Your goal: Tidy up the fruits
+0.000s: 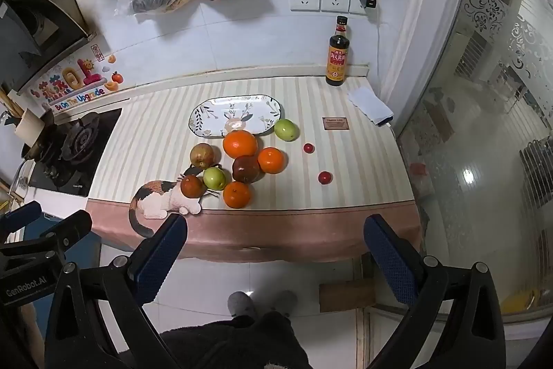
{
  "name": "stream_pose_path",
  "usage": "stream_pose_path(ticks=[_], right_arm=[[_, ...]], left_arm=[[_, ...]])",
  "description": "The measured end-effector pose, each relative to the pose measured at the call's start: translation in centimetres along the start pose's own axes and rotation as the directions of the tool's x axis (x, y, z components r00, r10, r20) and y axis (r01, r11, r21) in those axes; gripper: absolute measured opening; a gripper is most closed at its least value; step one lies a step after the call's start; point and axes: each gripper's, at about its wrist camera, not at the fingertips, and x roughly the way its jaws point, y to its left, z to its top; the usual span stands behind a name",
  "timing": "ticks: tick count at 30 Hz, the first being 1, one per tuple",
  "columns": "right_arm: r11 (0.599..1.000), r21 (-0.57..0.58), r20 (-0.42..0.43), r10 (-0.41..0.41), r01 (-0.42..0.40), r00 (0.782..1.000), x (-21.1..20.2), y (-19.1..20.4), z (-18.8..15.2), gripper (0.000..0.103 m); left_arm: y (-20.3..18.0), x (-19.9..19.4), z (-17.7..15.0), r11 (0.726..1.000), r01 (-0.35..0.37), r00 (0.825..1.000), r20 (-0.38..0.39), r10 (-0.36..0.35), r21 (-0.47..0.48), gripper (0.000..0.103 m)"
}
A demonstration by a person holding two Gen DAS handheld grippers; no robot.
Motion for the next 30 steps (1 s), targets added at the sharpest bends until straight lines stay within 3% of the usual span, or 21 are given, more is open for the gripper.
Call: stream_pose_path(ticks=[15,17,30], right_arm=[[1.0,0.003,0.016,0.009,-0.009,1.0,-1.6,-0.4,-0.7,0.103],[1.0,0.001,0.016,0.008,-0.008,1.0,-1.6,-0.3,-0.5,0.103],[1.0,-0.003,0.035,0.003,-0.003,0.999,-2.2,-0.8,-0.2,0.103]], left_arm=[[0.4,0.5,-0.5,1.0,0.007,1.0,-0.003,-0.007,-0.011,0.103],[0.1,-1.2,-0.4,1.0,0.005,1.0,0.003,-0.005,-0.012,0.103],[-0.2,-1.4,-0.5,1.0,0.005,1.0,0.007,-0.005,-0.014,0.103]])
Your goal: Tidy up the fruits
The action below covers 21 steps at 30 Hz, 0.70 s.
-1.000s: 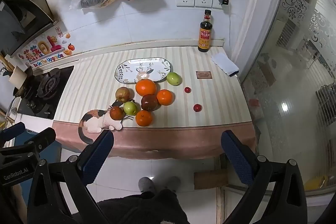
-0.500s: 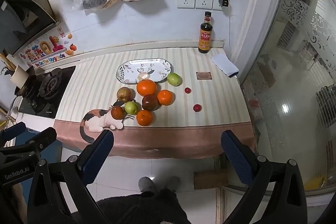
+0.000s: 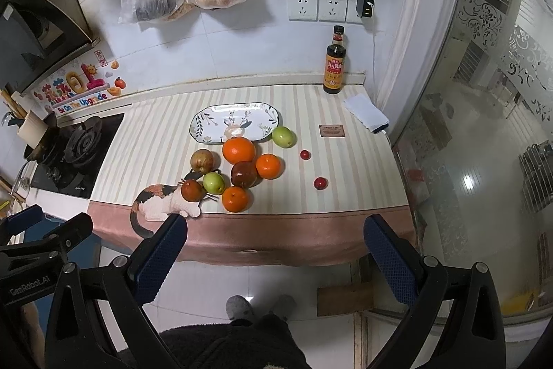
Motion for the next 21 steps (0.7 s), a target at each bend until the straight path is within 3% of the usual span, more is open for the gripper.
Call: stream_pose_path(ticks=[21], right_arm=[[1.0,0.001,0.006,0.014,-0.014,1.0,-0.33,-0.12,0.19,0.103]], left_arm=[[-0.05,-0.46,0.55,1.0,0.002,1.0,0.015,-0.001,-0.006,0.103]])
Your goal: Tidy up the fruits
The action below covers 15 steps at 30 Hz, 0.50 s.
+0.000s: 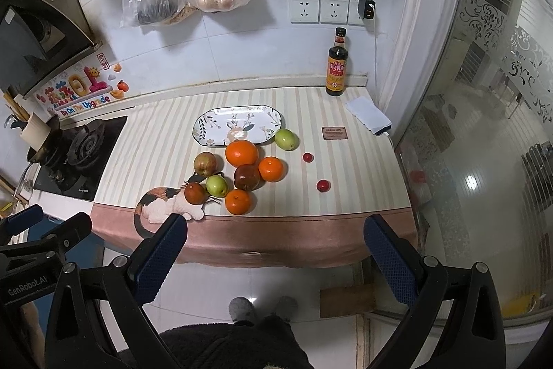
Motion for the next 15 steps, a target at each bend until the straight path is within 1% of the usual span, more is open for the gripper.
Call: stream_pose_path(ticks=[15], right_arm=[[1.0,0.0,0.002,0.003,-0.003,1.0,-0.15,0.18,0.08,0.103]], left_arm=[[-0.09,-0.04,0.11,1.0,0.001,1.0,0.001,-0.001,0.003,0.103]])
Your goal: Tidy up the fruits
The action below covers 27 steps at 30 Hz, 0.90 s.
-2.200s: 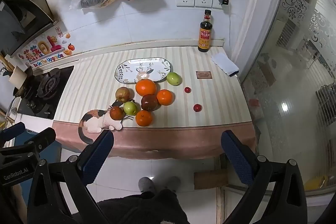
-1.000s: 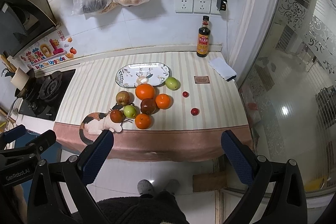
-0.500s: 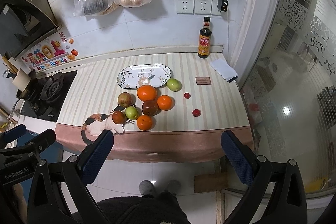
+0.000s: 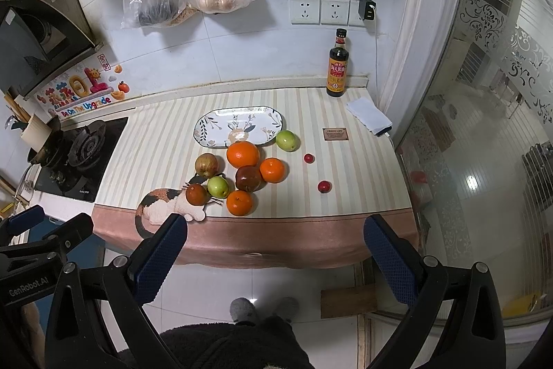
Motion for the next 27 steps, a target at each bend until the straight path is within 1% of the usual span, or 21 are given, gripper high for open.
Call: stream_pose_path(ticks=[18,27], right_arm=[[1.0,0.003,-0.002,0.007,-0.007,1.0,0.01,-0.03,0.03,0.103],[1.0,0.003,-0.001,0.009,-0.009,1.0,-0.19,0.55,0.0,0.103]], left_arm=[[-0.13,0.01,0.22,1.0,0.0,1.0,0.005,0.0,-0.001,0.103],[-0.1,0.0,0.24,1.0,0.001,1.0,0.006,-0.001,-0.002,0.103]])
